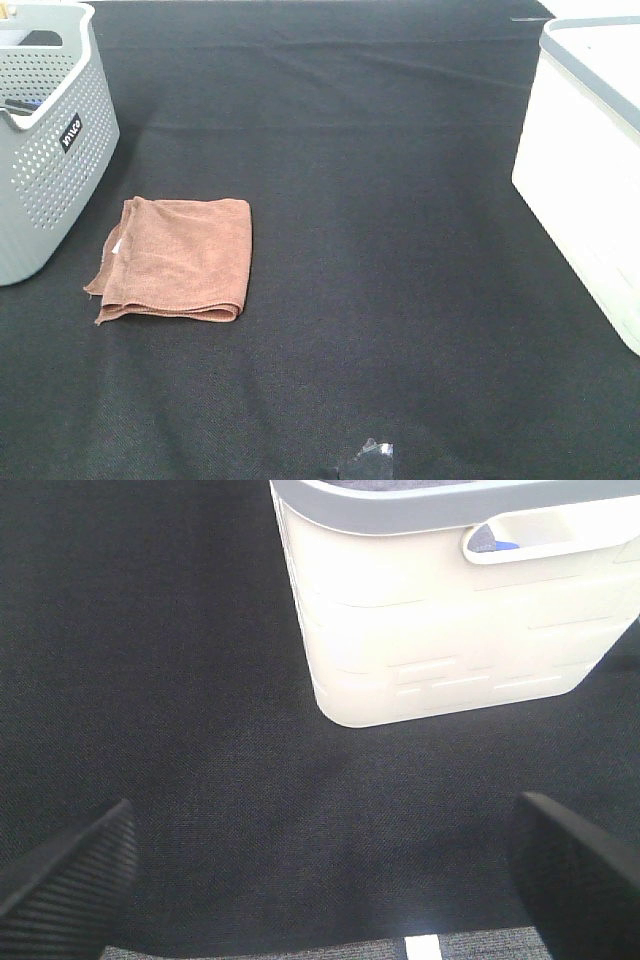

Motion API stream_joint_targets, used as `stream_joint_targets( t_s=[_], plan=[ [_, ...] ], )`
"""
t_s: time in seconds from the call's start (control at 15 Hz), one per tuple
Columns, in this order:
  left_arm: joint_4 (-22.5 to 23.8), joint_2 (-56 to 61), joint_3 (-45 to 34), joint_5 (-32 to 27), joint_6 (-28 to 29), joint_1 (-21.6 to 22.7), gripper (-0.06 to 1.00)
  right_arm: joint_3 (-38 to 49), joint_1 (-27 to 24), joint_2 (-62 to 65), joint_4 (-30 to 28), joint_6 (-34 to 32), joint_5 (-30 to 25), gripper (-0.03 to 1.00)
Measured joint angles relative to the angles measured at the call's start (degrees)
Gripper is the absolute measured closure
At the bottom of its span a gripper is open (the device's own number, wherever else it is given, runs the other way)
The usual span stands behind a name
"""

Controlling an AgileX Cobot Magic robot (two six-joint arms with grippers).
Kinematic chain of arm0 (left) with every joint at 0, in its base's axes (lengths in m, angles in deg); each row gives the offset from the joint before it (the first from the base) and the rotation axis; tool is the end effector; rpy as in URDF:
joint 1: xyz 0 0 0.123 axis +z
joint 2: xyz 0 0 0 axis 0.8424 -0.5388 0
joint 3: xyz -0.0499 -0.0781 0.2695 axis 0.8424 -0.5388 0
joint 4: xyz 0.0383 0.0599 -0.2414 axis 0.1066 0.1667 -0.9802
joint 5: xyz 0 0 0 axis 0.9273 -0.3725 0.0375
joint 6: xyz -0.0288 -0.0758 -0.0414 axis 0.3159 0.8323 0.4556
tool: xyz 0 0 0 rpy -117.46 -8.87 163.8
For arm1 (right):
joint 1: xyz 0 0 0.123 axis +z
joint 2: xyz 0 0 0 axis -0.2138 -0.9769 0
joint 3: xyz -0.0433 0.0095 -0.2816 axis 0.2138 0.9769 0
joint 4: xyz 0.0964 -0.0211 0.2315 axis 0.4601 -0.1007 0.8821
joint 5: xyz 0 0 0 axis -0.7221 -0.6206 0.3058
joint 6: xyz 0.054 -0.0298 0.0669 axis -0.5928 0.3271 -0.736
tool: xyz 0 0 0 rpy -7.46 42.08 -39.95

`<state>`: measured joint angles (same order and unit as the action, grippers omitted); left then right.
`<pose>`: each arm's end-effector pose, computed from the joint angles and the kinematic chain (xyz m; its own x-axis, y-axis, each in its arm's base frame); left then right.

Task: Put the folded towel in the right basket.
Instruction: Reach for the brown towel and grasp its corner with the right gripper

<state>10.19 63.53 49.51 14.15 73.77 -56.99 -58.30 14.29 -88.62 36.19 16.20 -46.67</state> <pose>-0.0061 -0.0011 0.2808 -0.4292 0.0574 -0.9014 0.0290 0.9983 0.0498 -0.0036 -0.0062 0.2620 -0.5338 -0.0081 -0.8455 0.0284 0.9992 -0.0275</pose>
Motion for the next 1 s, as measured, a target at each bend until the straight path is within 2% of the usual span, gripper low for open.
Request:
stream_joint_targets(
  t_s=[1.0],
  plan=[
    [0.0, 0.0, 0.0, 0.0, 0.0, 0.0, -0.04, 0.0, 0.0, 0.0, 0.0, 0.0, 0.0, 0.0]
  ],
)
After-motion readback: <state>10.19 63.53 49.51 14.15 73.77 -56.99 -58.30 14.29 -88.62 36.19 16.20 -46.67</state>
